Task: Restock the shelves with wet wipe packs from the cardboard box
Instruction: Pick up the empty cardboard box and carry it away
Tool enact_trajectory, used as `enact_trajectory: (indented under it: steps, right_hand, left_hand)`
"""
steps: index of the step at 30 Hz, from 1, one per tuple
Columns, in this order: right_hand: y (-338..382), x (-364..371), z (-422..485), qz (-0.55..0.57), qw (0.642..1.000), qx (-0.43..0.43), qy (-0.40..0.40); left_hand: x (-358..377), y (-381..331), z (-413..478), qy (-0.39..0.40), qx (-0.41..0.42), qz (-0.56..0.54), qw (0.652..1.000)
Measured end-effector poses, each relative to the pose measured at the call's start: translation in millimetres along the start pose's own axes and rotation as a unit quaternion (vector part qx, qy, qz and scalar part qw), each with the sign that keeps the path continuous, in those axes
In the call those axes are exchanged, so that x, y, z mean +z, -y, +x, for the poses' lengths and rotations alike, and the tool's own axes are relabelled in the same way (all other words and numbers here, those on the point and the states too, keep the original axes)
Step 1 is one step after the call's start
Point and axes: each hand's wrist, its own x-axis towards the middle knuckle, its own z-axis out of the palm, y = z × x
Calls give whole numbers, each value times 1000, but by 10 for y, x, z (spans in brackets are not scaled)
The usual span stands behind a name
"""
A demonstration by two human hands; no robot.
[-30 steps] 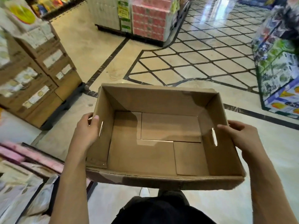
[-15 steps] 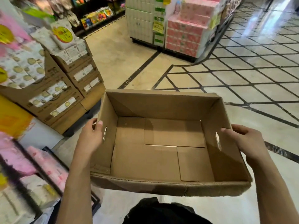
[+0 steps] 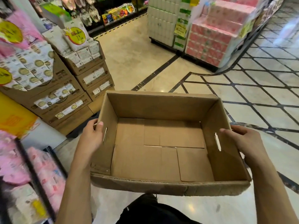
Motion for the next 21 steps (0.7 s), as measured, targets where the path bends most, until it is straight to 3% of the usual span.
enact_trajectory:
  steps: [12,21]
  right_hand:
    - [1296,724,1745,-1,999,-17,39]
    - [1941,1361,3426,-63,989,-45,127]
  left_hand:
    - [-1,-651,1584,-47,-41,-23,998]
    - [362,-1035,2619,-108,-108,-46,987]
